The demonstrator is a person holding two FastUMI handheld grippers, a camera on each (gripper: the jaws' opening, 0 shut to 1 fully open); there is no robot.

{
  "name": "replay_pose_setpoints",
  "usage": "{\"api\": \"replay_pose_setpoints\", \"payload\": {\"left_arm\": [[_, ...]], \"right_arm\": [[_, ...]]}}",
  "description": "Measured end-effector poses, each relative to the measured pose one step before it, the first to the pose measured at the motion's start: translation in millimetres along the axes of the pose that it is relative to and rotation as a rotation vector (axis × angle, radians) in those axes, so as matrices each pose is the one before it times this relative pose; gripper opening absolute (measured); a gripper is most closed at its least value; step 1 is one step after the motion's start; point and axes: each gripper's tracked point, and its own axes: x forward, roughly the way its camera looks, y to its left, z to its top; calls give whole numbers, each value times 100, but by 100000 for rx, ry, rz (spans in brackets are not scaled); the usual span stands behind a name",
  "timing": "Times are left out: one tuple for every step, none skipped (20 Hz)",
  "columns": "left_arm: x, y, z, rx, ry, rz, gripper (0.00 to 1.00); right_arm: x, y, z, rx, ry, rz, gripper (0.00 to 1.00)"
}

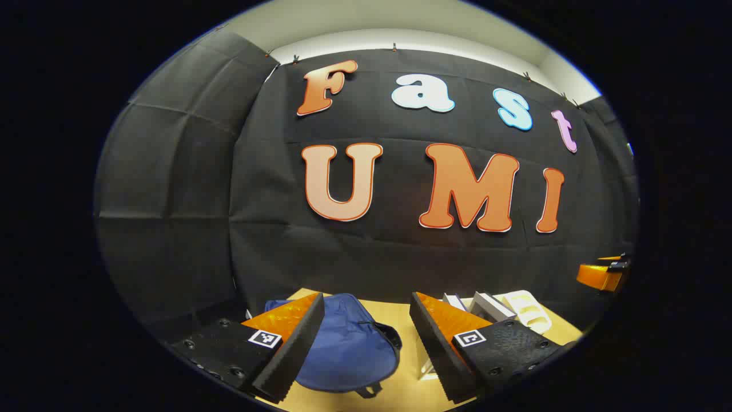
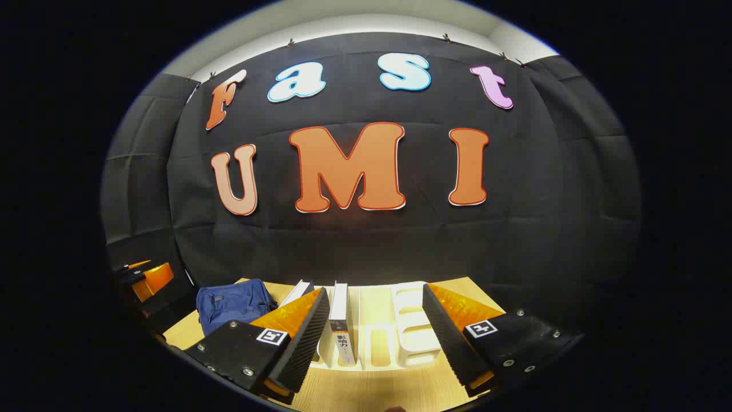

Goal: Open the schoolbag, grab two books from the bookshelf and put them into the schoolbag.

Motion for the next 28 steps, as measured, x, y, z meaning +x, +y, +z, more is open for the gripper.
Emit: {"api": "replay_pose_setpoints", "payload": {"left_arm": [[238, 370, 79, 1779, -39, 701, 95], [205, 411, 155, 1950, -215, 1107, 93], [217, 255, 49, 956, -685, 564, 94], [259, -249, -5, -745, -119, -1281, 95], [113, -738, -320, -1360, 1227, -2587, 93], [248, -624, -361, -973, 1180, -2048, 95], [348, -25, -130, -206, 79, -616, 93], [266, -42, 115, 369, -304, -237, 93], [117, -343, -59, -49, 444, -1053, 93], [143, -401, 42, -273, 604, -1236, 93], [35, -209, 81, -206, -424, -920, 93], [18, -124, 229, 452, -539, -458, 93], [84, -4, 169, 773, -501, 77, 93], [139, -65, 228, 627, -302, 138, 95], [-88, -145, 42, -399, -264, -595, 93], [-47, -376, 122, -1500, 203, -1279, 93], [92, -154, -295, -1450, 329, -514, 95], [-24, 47, -172, -440, 467, 272, 93], [-17, 226, -153, 625, 287, 884, 93], [-18, 189, -7, 1302, -35, 916, 93], [-90, 76, 51, 1138, -247, 498, 93], [-39, 22, 150, 430, -383, 103, 93], [-152, -60, 133, -220, -497, -263, 93], [-10, -57, 47, -410, 18, 129, 93], [47, 105, -162, -538, 269, 190, 93], [-12, -13, -76, -957, 608, 308, 93], [-53, -117, -144, -1445, 415, -155, 93], [-3, -150, -37, -1281, -10, -205, 93]], "right_arm": [[278, -215, -408, 41, 893, -1951, 97], [108, 146, -181, 697, 853, -224, 97], [240, 329, -151, 705, 523, 642, 97], [61, 116, 41, 171, 287, -518, 97], [106, -82, 69, -297, -270, -791, 97], [7, 135, 234, -725, -514, -223, 97], [116, 64, 19, -936, 11, -104, 97], [51, -30, 7, -694, 449, -207, 100], [54, 9, 122, -285, -246, 1, 100], [60, -49, 149, -6, -243, -83, 97], [102, 4, -30, 73, -14, -77, 97], [46, -125, 7, 392, 332, -354, 97], [93, 87, -95, 529, 280, 108, 97], [103, 16, -41, 466, 254, 159, 97], [4, 46, -27, 259, 448, 265, 97], [-65, 51, 12, 169, 69, 214, 97], [62, -3, -18, 172, -94, 198, 97], [14, -27, -5, 58, 113, 45, 97], [72, -10, -35, 63, 242, 93, 97], [-17, -51, -70, 167, 242, 165, 97], [13, 61, -136, 223, 304, 157, 97], [11, -48, 3, 355, 285, 110, 97], [-42, -2, -199, 370, 409, 152, 97], [12, -48, -89, 945, 529, 334, 97], [-30, 119, -17, 1014, 272, 745, 97], [-43, 59, 77, 278, 43, 326, 97], [-18, -113, 40, -478, 7, -232, 97], [-36, -114, 116, -640, -170, -21, 97]]}}
